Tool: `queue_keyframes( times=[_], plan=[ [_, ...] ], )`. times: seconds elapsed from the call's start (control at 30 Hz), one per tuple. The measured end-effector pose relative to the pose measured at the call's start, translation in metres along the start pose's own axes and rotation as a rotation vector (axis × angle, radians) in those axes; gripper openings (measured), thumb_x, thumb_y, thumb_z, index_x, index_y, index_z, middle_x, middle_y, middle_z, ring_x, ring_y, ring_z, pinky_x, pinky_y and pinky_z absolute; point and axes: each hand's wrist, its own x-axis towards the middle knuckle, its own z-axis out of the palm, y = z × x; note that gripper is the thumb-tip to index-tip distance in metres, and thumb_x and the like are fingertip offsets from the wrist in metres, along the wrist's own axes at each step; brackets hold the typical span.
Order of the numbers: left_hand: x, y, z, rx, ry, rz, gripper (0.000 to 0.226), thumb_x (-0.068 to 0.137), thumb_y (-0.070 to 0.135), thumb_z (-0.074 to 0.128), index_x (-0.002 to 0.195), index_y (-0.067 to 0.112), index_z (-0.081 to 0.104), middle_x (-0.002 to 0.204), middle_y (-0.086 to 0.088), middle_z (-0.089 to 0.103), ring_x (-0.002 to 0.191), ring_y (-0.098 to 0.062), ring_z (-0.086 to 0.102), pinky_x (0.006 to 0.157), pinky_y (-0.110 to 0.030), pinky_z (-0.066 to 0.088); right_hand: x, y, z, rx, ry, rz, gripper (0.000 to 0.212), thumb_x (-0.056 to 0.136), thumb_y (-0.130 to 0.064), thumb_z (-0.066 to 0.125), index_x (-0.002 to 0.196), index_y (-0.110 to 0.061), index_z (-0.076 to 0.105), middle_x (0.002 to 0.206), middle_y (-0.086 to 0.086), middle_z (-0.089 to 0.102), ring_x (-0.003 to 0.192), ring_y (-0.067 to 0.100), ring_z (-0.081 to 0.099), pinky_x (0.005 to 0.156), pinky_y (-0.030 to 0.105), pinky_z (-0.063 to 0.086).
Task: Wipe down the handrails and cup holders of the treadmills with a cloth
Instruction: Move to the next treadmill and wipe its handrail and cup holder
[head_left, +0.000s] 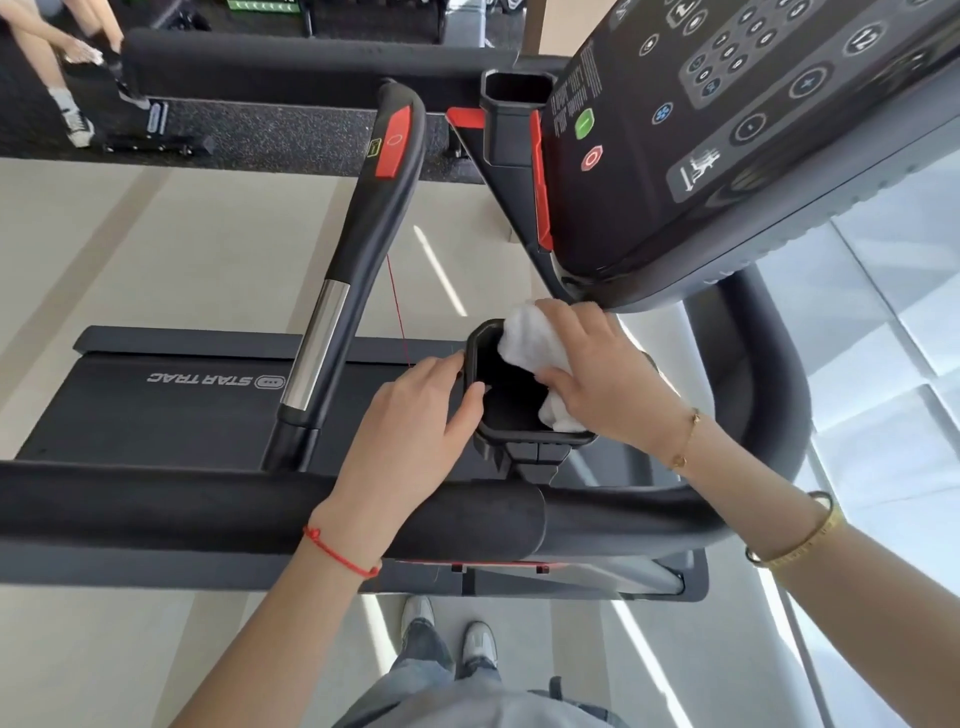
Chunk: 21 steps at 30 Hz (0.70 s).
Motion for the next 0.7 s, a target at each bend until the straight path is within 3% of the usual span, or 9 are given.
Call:
queue_keyframes(
  times=[0.1, 0.27, 0.37, 0.43, 0.53, 0.63, 0.7],
  plan=[
    [0.0, 0.001, 0.0, 0.009, -0.005, 0.001, 0.043, 0.101, 0.039, 0.038, 0.138, 0.021, 0.052, 0.111, 0.0, 0.063, 0.102, -0.02, 0.06, 0.087, -0.034, 0.048, -0.017, -0.003, 0.003, 0.238, 0.051, 0.214, 0.062, 0.09, -0.022, 0.064, 0.14, -0.007, 0.031, 0.127, 0.018, 0.047, 0.109, 0.028, 0.048, 0.069, 0.014, 0.019],
    [0.001, 0.0, 0.0, 0.02, 0.007, 0.017, 0.038, 0.102, 0.038, 0.04, 0.131, 0.019, 0.056, 0.111, -0.002, 0.065, 0.101, -0.022, 0.061, 0.083, -0.036, 0.049, -0.03, 0.001, -0.002, 0.326, 0.005, 0.4, 0.05, 0.092, -0.038, 0.061, 0.122, 0.0, 0.044, 0.099, 0.003, 0.05, 0.089, 0.018, 0.045, 0.063, 0.019, 0.023],
    [-0.002, 0.0, -0.003, 0.022, 0.032, 0.013, 0.043, 0.102, 0.039, 0.042, 0.138, 0.019, 0.053, 0.125, 0.001, 0.063, 0.113, -0.019, 0.06, 0.092, -0.032, 0.047, -0.035, 0.005, -0.022, 0.303, -0.03, 0.42, 0.045, 0.093, -0.046, 0.055, 0.115, -0.007, 0.048, 0.086, -0.003, 0.058, 0.073, 0.012, 0.049, 0.059, 0.024, 0.029],
    [-0.006, -0.001, -0.006, 0.012, 0.043, 0.013, 0.045, 0.102, 0.039, 0.042, 0.141, 0.018, 0.051, 0.129, 0.001, 0.062, 0.117, -0.018, 0.059, 0.098, -0.037, 0.048, -0.047, 0.008, -0.034, 0.297, -0.023, 0.366, 0.041, 0.092, -0.048, 0.052, 0.113, -0.012, 0.048, 0.078, -0.01, 0.054, 0.07, 0.009, 0.05, 0.057, 0.023, 0.029],
    [-0.015, 0.0, -0.011, -0.015, 0.064, 0.025, 0.042, 0.102, 0.037, 0.04, 0.139, 0.02, 0.052, 0.123, 0.002, 0.064, 0.111, -0.017, 0.061, 0.095, -0.04, 0.049, -0.068, 0.007, -0.052, 0.332, -0.007, 0.125, 0.048, 0.092, -0.048, 0.048, 0.134, -0.024, 0.043, 0.095, -0.011, 0.06, 0.09, 0.013, 0.054, 0.073, 0.025, 0.035],
    [-0.022, 0.001, -0.012, -0.035, 0.068, 0.038, 0.038, 0.102, 0.031, 0.041, 0.137, 0.022, 0.054, 0.117, 0.001, 0.066, 0.106, -0.019, 0.063, 0.092, -0.042, 0.05, -0.072, 0.0, -0.053, 0.328, -0.154, -0.077, 0.057, 0.095, -0.049, 0.044, 0.146, -0.028, 0.031, 0.127, -0.002, 0.055, 0.112, 0.016, 0.053, 0.095, 0.028, 0.039],
    [-0.024, 0.003, -0.01, -0.052, 0.063, 0.032, 0.038, 0.102, 0.029, 0.042, 0.137, 0.021, 0.055, 0.116, -0.001, 0.066, 0.105, -0.023, 0.063, 0.09, -0.044, 0.05, -0.068, -0.011, -0.04, 0.265, -0.243, -0.139, 0.057, 0.096, -0.048, 0.041, 0.146, -0.023, 0.033, 0.135, -0.001, 0.051, 0.123, 0.015, 0.047, 0.104, 0.029, 0.034]
  ],
)
